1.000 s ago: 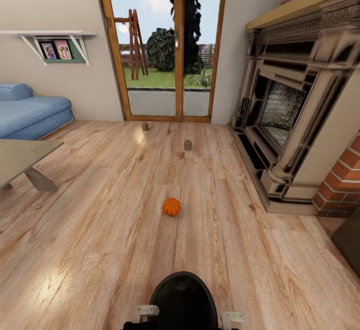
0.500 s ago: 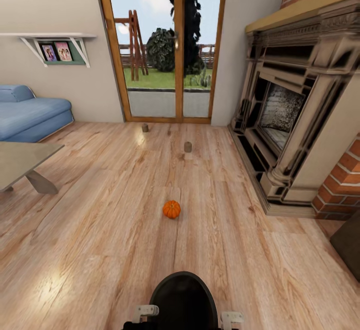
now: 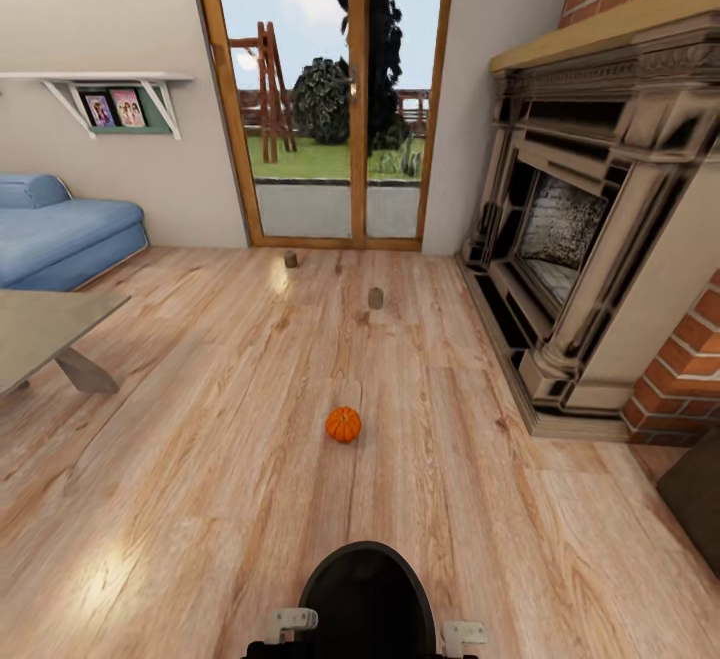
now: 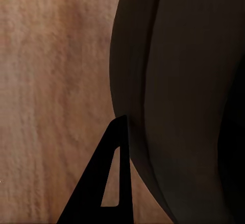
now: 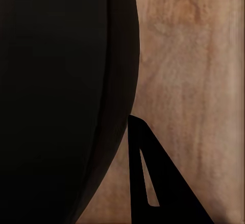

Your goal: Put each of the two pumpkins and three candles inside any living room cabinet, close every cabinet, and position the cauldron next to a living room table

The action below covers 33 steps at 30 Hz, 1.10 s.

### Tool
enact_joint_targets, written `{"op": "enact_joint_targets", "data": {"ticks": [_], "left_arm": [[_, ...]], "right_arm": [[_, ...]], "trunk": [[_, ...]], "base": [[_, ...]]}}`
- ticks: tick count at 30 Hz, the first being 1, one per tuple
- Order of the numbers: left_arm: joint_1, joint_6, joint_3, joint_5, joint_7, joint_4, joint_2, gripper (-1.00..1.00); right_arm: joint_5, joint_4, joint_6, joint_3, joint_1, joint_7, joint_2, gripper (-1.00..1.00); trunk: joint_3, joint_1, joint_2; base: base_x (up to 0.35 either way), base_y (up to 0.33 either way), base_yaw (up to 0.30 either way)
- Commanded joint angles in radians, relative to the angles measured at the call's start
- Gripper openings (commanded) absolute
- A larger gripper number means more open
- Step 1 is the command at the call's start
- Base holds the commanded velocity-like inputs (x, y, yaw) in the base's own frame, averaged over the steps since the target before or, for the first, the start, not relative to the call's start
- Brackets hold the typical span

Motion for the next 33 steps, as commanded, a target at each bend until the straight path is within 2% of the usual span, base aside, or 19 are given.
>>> {"op": "enact_joint_targets", "data": {"ticks": [1,23,33], "left_arm": [[0.000,0.001,-0.006,0.011,0.001,0.003,0.001,-1.00],[0.000,0.001,-0.006,0.011,0.001,0.003,0.001,-1.00],[0.000,0.000,-0.006,0.011,0.001,0.003,0.001,-1.00]], "right_arm": [[-0.006,-0.005,-0.001,0.010,-0.001,-0.005,0.000,-1.00],[-0.006,-0.005,-0.004,0.010,-0.001,-0.005,0.000,-1.00],[-0.006,-0.006,0.002,0.010,-0.001,-0.006,0.000,-1.00]], "trunk": [[0.003,-0.004,0.007],[0.071,-0.088,0.161],[0.071,-0.088,0.161]], "base": [[0.000,0.000,0.000],[0.000,0.000,0.000],[0.000,0.000,0.000]]}}
